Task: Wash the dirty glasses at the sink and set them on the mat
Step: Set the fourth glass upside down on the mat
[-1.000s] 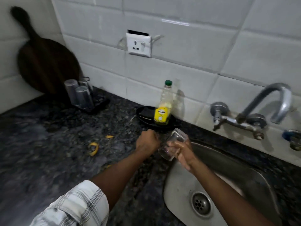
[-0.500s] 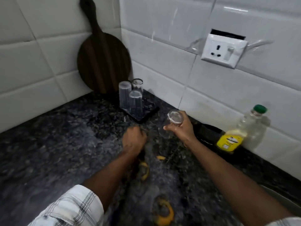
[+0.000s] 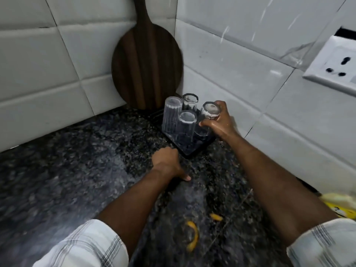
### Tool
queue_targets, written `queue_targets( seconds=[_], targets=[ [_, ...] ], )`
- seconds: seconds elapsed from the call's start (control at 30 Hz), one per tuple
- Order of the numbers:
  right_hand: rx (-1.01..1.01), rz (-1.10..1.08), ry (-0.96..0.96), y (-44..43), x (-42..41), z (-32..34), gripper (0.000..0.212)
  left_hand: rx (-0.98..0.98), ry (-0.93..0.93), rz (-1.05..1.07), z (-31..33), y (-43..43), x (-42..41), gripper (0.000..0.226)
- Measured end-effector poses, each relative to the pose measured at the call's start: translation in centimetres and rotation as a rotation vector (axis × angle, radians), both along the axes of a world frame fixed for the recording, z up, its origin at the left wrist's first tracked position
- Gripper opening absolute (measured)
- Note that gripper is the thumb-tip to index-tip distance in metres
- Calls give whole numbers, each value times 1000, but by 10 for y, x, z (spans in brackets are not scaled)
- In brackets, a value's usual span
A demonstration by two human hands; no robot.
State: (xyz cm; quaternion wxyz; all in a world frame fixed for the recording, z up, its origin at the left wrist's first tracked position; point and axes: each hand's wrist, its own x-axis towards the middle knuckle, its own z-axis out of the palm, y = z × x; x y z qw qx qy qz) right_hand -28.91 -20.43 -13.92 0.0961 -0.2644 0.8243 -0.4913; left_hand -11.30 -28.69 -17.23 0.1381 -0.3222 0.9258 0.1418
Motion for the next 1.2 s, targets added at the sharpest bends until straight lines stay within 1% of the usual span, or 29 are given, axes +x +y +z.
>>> queue_targets(
  seconds=[0.1,0.17,0.2,0.4,0.6,0.83,1.03,1.2],
  targets=[
    [47,80,8,-6,-1,-2,83,11,-15,-8,3,1,-6,79],
    [54,85,7,-8,0,-2,83,31,-26,-6,5,-1,-10,70],
    [61,81,10,-8,0,-2,83,44,-29,-3,6,0,-11,70],
    [64,72,8,-11,-6,2,83,87,-41,2,9,1,-15,80],
    [114,98,28,-11,-8,4,77,108,-86,11,13,3,-22,76],
    [160,88,7,-2,-16,1,84,110,-127,39,15,7,-30,80],
    [129,78,41,-2,-9,-13,88,88,-158,26,14,5,-34,68],
    [139,91,74,-2,-9,-16,84,53,-144,22,16,8,-38,51]
  ],
)
